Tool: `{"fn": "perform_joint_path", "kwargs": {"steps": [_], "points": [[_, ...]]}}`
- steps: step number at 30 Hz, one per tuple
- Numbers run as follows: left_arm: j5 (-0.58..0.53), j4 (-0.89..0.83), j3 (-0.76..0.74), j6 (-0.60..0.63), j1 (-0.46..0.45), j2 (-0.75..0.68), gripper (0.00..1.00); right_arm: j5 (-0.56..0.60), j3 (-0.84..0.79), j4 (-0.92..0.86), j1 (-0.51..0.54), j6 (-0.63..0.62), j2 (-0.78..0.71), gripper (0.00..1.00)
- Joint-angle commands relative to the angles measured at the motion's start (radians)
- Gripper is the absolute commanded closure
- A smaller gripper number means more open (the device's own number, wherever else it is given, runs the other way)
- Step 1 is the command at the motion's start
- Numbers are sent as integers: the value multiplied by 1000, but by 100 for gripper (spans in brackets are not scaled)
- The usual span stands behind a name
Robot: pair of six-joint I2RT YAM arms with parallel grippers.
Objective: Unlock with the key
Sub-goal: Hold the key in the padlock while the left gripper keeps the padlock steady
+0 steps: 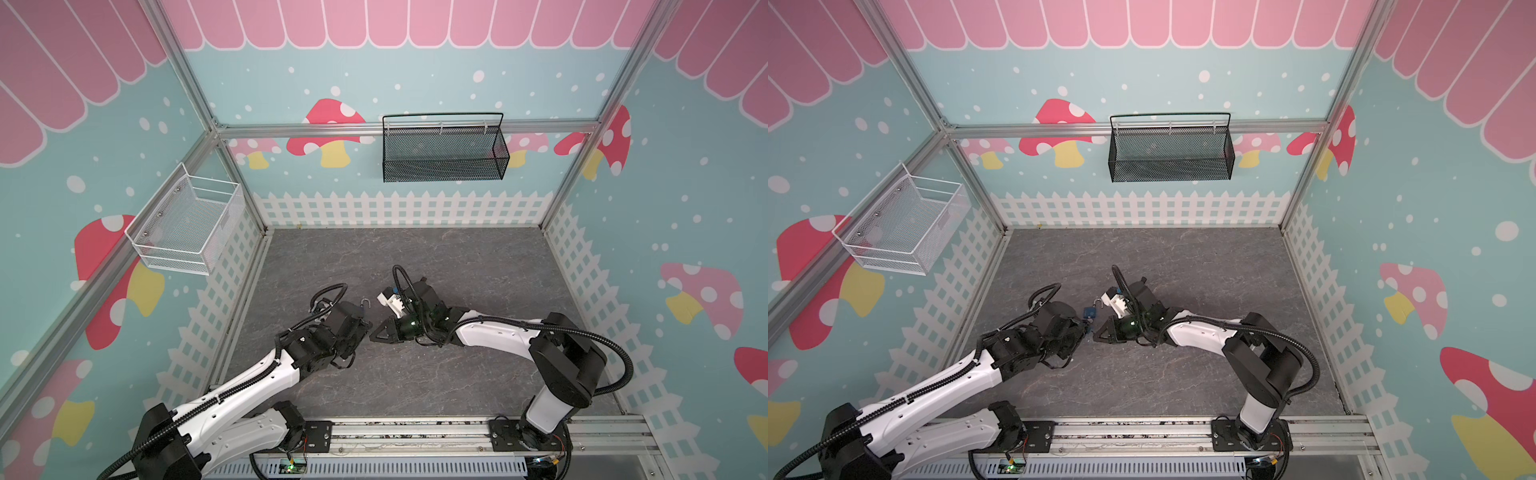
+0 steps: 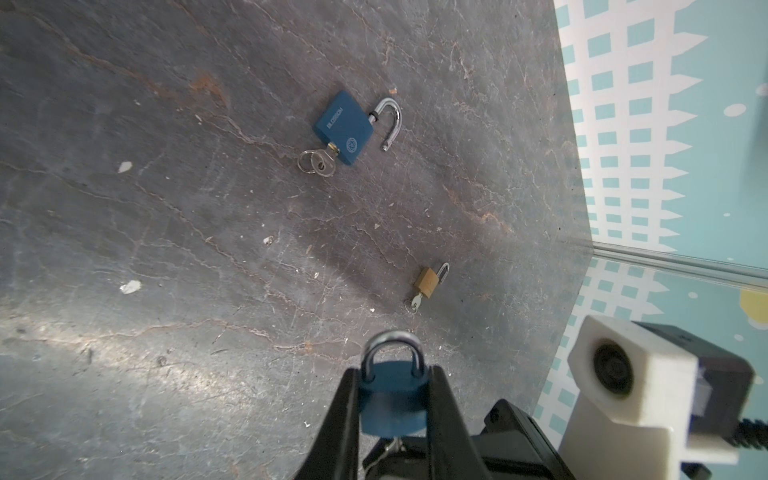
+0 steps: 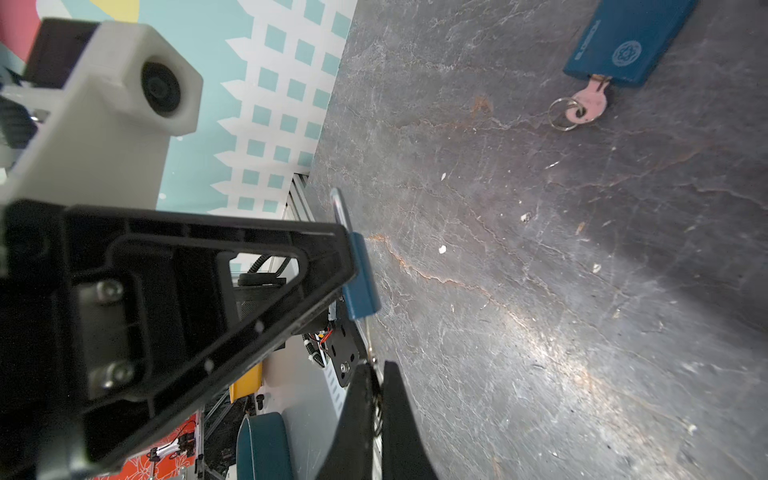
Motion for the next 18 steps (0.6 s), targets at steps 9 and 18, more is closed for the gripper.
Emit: {"fn": "perform_joint_path", "kwargs": {"steps": [9,18], "points": [[43,-83,13,39,-14,10,100,-36,21,98,-10,19,-50,100],[10,-82,13,26,-11,21,100,2,13,40,-10,27,-45,100]]}}
